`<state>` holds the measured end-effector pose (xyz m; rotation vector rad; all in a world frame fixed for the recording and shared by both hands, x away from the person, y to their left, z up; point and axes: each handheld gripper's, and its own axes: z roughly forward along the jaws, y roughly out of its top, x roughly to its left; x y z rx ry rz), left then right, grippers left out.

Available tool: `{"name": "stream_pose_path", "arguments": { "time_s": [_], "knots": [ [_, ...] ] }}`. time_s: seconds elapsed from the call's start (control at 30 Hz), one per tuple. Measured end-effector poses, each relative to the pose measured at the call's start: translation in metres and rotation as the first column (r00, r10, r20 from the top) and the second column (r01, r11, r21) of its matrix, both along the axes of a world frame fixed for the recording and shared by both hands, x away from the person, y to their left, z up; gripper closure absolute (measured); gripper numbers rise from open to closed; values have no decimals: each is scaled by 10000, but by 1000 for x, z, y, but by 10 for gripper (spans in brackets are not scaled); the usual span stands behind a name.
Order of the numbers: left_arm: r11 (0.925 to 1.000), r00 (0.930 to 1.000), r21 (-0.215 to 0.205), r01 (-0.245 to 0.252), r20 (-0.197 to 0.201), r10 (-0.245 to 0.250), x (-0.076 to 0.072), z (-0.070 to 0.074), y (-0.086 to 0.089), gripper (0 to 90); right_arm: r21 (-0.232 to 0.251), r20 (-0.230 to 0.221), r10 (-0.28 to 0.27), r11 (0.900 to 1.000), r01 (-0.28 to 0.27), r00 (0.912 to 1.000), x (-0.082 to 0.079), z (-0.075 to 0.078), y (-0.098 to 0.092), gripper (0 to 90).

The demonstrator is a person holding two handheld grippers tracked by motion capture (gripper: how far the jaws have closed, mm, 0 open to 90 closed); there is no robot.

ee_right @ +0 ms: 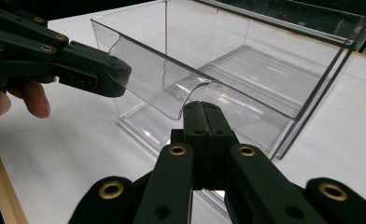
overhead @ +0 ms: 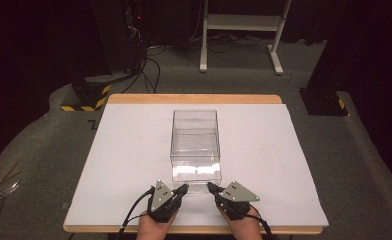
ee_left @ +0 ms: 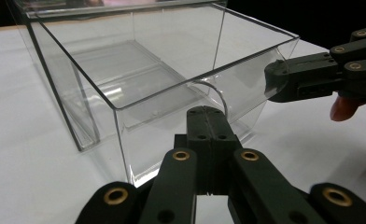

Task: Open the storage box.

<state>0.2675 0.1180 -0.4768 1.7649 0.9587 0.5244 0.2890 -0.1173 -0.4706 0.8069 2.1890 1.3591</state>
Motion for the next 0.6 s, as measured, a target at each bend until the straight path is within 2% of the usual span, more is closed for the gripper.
{"name": "stream_pose_path", "arguments": {
  "time_s": [0.13, 0.3, 0.6],
  "knots": [
    [9999, 9999, 149, 43, -105, -41, -2, 2, -1, 900, 4, -41, -44, 10000, 44, 10000, -2, 0, -1, 900],
    [9993, 9997, 365, 118, -209, -110, -6, 4, 2, 900, -73, -98, 157, 9998, -158, 9998, -7, 0, 1, 900],
    [9992, 9994, 327, 225, -273, -216, -11, 3, 5, 900, -202, -304, 326, 9992, -332, 9990, -12, 2, 3, 900]
  ]
}}
